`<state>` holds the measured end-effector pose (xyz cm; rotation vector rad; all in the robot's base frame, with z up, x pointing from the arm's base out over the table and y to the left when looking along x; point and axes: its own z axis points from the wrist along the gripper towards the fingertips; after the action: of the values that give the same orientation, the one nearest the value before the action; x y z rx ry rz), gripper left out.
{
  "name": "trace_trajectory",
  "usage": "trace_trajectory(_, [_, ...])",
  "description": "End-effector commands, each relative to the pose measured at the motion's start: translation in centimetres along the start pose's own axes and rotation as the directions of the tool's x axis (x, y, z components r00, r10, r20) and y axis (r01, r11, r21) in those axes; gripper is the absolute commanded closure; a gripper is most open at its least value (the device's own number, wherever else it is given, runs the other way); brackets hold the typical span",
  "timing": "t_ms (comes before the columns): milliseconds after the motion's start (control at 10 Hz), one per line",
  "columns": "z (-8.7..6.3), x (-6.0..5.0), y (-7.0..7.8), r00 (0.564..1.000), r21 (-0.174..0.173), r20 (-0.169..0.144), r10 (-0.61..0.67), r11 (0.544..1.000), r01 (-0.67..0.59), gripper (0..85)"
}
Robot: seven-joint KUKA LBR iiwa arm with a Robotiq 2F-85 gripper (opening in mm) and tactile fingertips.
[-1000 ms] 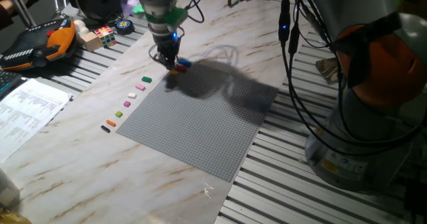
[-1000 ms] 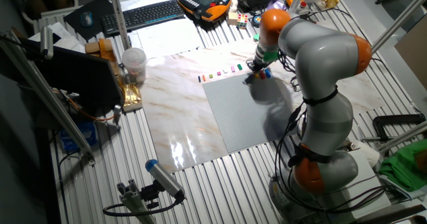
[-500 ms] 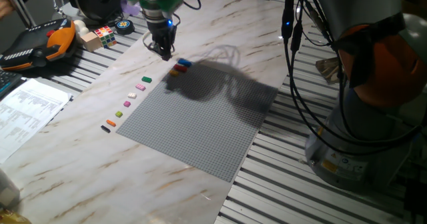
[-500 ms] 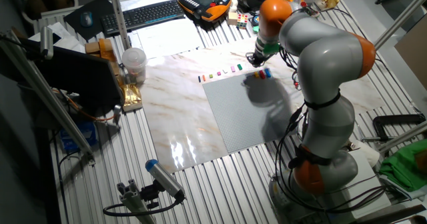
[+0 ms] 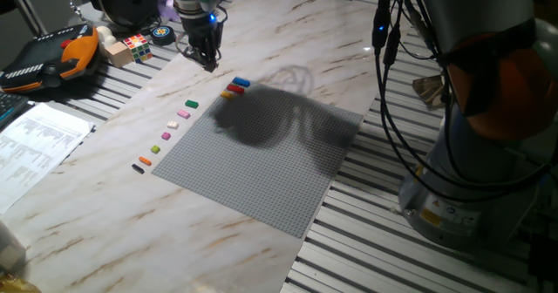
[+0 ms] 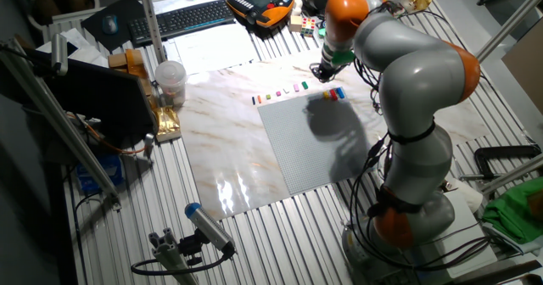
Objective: Build with small Lego blocks
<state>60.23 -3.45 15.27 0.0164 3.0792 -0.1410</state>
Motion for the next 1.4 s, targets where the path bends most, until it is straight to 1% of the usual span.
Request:
trace_trajectory(0, [0.0, 0.1, 0.0, 1.000, 0.002, 0.002, -0.011, 1.000, 0.011, 84.3])
trace_trajectory(100, [0.0, 0.1, -0.1, 1.000, -0.009, 0.003, -0.018, 1.000, 0.018, 84.3])
trace_trajectory(400, [-0.2, 0.4, 0.0, 0.999, -0.010, 0.007, -0.051, 0.999, 0.051, 84.3])
trace_trajectory(500, [-0.2, 0.3, 0.0, 0.998, 0.001, 0.023, -0.060, 0.998, 0.060, 84.3])
trace_trajectory(600, [-0.2, 0.3, 0.0, 0.998, -0.002, 0.030, -0.064, 0.998, 0.064, 84.3])
trace_trajectory(700, [-0.1, 0.4, 0.1, 0.998, -0.009, 0.027, -0.065, 0.998, 0.065, 84.3])
trace_trajectory(800, [-0.1, 0.3, 0.0, 0.998, -0.025, 0.015, -0.059, 0.998, 0.060, 84.3])
trace_trajectory(900, [-0.2, 0.4, -0.2, 0.999, -0.051, -0.003, -0.046, 0.998, 0.046, 84.3])
trace_trajectory(1000, [-0.3, 0.5, -0.1, 0.999, -0.060, -0.009, -0.034, 0.998, 0.033, 84.3])
trace_trajectory(1300, [-1.6, 0.4, -0.1, 0.999, -0.055, -0.016, -0.030, 0.998, 0.029, 84.3])
